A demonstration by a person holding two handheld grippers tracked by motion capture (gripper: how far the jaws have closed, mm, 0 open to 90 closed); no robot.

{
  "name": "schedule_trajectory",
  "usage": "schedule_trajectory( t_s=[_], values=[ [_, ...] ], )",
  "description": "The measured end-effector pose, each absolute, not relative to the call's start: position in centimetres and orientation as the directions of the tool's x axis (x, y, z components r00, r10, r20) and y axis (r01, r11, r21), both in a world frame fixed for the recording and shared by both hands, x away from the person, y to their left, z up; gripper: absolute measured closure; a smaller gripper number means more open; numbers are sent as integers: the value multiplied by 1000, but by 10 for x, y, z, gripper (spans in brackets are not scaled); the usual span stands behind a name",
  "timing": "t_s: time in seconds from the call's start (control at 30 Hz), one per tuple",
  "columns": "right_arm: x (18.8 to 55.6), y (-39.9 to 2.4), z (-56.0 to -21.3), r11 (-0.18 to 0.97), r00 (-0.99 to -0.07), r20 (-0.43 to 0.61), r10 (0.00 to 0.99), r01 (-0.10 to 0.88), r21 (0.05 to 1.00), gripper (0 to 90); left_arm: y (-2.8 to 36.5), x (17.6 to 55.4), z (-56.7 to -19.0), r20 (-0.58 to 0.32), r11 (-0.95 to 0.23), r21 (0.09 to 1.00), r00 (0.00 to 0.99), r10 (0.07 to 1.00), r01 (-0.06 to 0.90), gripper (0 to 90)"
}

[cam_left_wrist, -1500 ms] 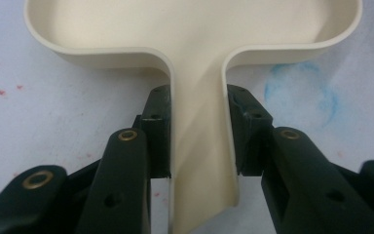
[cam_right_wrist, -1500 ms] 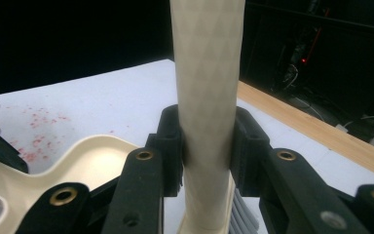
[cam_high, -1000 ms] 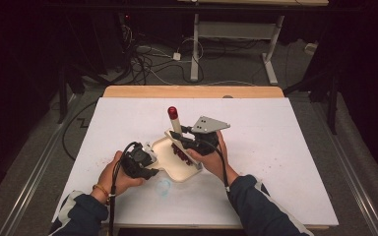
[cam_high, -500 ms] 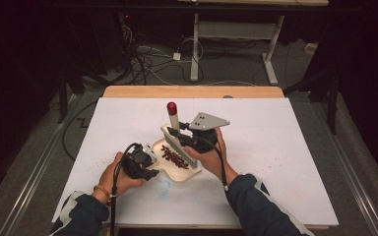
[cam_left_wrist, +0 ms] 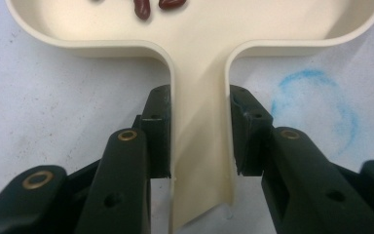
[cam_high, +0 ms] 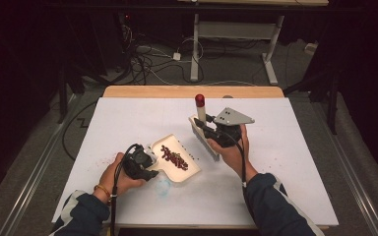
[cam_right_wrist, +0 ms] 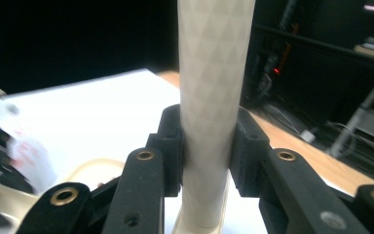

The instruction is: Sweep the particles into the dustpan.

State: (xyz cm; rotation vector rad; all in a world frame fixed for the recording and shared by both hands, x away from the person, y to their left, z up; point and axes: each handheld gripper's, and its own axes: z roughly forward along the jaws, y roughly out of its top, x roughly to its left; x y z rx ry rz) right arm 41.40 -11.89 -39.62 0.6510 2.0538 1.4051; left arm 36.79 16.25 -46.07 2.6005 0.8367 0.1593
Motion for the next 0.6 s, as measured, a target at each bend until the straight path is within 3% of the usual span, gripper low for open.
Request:
schedule_trajectory(
  t_s=[0.27,0.6],
  values=[
    [416,-105,-415,381,-720,-241,651,35,924,708,168,370,-462,-37,-736,403,813,581,544,634],
    [415,-83,-420,371,-772,-229,593,9,929,708,168,371,-462,-42,-734,397,810,585,550,634]
  ],
)
